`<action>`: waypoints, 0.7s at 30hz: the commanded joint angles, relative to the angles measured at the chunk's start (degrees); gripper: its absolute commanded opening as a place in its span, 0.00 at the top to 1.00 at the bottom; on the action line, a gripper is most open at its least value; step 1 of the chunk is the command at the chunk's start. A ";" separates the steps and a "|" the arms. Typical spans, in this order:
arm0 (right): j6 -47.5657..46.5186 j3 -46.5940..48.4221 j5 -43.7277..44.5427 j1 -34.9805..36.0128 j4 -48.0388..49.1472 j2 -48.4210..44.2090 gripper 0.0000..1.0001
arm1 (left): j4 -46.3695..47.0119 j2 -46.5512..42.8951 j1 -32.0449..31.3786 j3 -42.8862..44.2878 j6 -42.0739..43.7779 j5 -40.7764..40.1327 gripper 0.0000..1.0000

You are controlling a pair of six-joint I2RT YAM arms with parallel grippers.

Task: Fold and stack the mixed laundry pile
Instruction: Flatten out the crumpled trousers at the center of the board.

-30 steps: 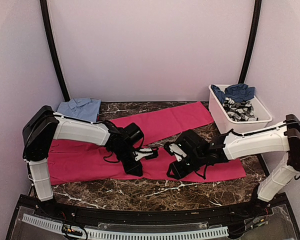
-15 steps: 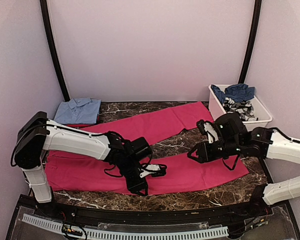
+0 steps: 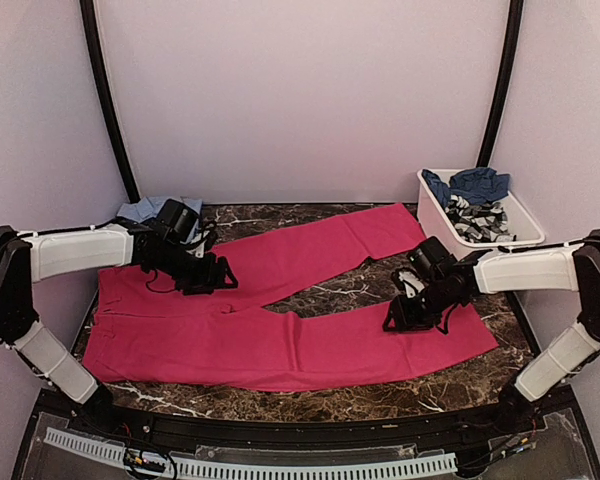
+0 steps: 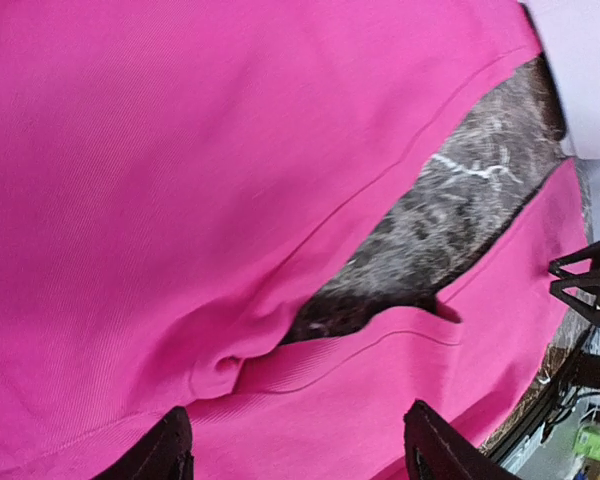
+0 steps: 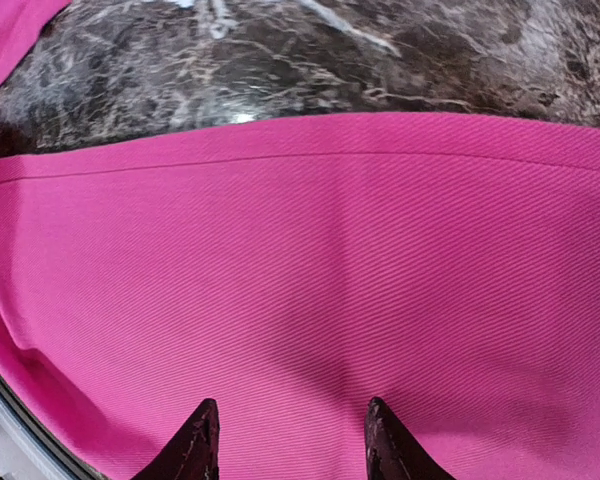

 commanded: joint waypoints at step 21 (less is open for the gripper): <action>2.61 -0.24 -6.57 -8.64 3.05 5.96 0.49 | -5.23 12.44 22.90 -1.82 -11.79 -0.64 0.34</action>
